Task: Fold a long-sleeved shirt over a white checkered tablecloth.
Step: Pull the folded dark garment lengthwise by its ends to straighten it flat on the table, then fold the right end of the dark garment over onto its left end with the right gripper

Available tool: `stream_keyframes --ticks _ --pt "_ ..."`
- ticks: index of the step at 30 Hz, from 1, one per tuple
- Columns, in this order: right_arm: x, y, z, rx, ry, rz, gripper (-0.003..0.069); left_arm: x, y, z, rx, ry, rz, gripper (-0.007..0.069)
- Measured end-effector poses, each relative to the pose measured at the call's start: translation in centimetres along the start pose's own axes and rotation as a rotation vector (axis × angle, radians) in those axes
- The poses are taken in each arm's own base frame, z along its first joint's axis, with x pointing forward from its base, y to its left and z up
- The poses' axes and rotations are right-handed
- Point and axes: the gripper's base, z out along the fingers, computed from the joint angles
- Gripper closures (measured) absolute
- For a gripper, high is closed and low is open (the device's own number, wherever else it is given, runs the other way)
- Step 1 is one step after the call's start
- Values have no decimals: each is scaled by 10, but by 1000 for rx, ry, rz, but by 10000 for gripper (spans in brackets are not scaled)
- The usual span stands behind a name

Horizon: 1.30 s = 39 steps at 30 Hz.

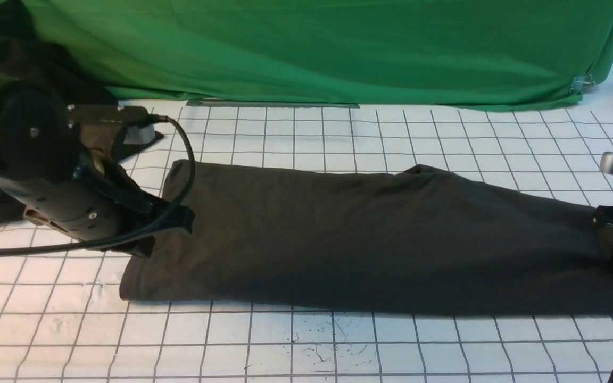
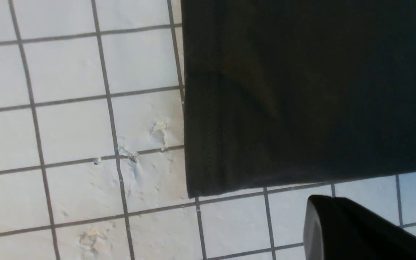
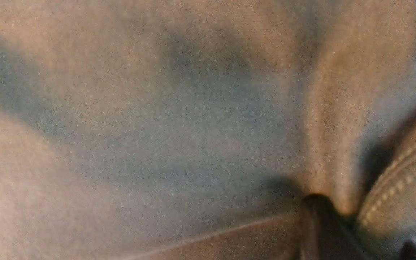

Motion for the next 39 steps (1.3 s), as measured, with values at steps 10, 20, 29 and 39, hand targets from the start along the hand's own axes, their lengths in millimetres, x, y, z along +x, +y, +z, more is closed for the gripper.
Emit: stream_keyframes --ticks 10,20,29,39 --pt "4 -53 -71 245 -134 133 622 6 3 -25 -12 -21 9 624" --pt "13 41 -156 164 -344 -36 627 6 2 -32 6 -46 -8 624" --pt "37 179 -158 22 -404 -307 627 6 0 -32 29 -51 -27 624" --pt "77 327 -112 -237 -352 -521 627 6 -2 -32 53 -54 -47 624"
